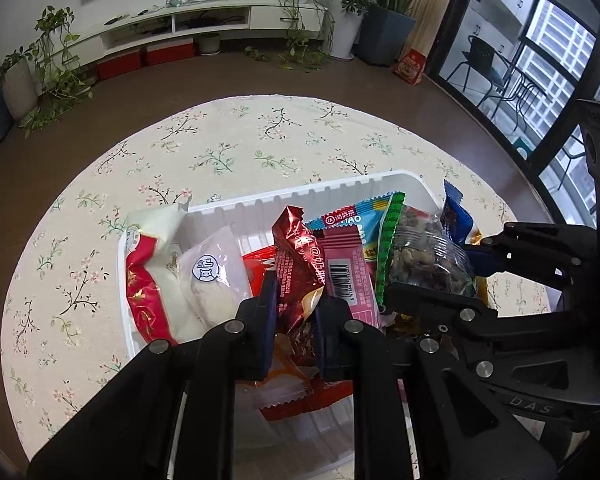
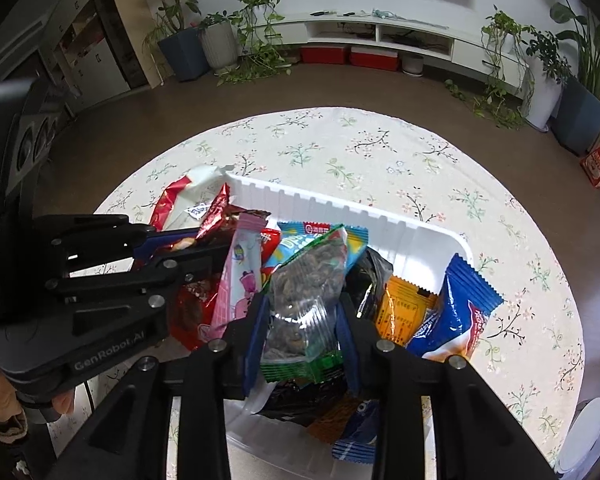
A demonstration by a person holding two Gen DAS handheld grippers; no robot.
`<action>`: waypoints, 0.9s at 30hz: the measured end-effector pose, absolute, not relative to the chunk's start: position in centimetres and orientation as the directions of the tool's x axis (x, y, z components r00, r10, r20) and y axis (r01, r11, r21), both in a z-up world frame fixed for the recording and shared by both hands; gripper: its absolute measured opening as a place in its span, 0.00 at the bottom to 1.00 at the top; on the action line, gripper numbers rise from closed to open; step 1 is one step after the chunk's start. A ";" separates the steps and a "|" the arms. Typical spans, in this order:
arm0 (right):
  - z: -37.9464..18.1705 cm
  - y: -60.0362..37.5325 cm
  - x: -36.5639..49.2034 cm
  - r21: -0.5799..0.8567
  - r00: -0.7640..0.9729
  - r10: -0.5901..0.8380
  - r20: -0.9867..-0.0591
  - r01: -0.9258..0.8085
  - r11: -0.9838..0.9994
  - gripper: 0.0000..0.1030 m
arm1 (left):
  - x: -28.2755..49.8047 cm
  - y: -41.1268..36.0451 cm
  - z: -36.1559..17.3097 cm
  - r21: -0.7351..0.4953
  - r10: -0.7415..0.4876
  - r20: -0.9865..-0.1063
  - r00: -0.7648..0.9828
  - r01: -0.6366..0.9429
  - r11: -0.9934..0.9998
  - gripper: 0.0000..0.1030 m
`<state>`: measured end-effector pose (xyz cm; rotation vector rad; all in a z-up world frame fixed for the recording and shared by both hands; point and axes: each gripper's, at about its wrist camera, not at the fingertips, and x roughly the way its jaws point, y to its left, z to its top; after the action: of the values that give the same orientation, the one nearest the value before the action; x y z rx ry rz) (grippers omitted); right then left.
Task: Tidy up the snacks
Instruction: 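Lower both snacks into the tray and open both tools to release them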
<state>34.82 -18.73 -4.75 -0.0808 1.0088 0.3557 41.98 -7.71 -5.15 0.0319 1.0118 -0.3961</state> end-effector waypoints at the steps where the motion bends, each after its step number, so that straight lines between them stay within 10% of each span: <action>1: -4.8 -18.7 34.9 0.096 0.482 0.253 -0.839 -0.326 0.941 0.40 | 42.1 -7.7 -5.2 -0.158 -0.309 -0.829 0.466 0.335 0.929 0.15; 10: -4.9 -19.7 35.0 0.100 0.492 0.248 -0.835 -0.307 0.947 0.51 | 41.3 -7.1 -5.1 -0.154 -0.300 -0.823 0.482 0.319 0.935 0.18; 17: -4.9 -20.3 34.9 0.104 0.504 0.240 -0.830 -0.284 0.953 0.53 | 41.0 -7.0 -4.6 -0.152 -0.298 -0.810 0.505 0.310 0.939 0.53; 27: -4.0 -20.8 34.7 0.106 0.529 0.242 -0.813 -0.273 0.956 0.57 | 41.0 -6.9 -4.1 -0.156 -0.293 -0.804 0.518 0.292 0.944 0.62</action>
<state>34.65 -20.83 -4.03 -0.0358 0.9655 0.3076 40.96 -6.86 -4.10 -0.0009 0.9647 -0.3510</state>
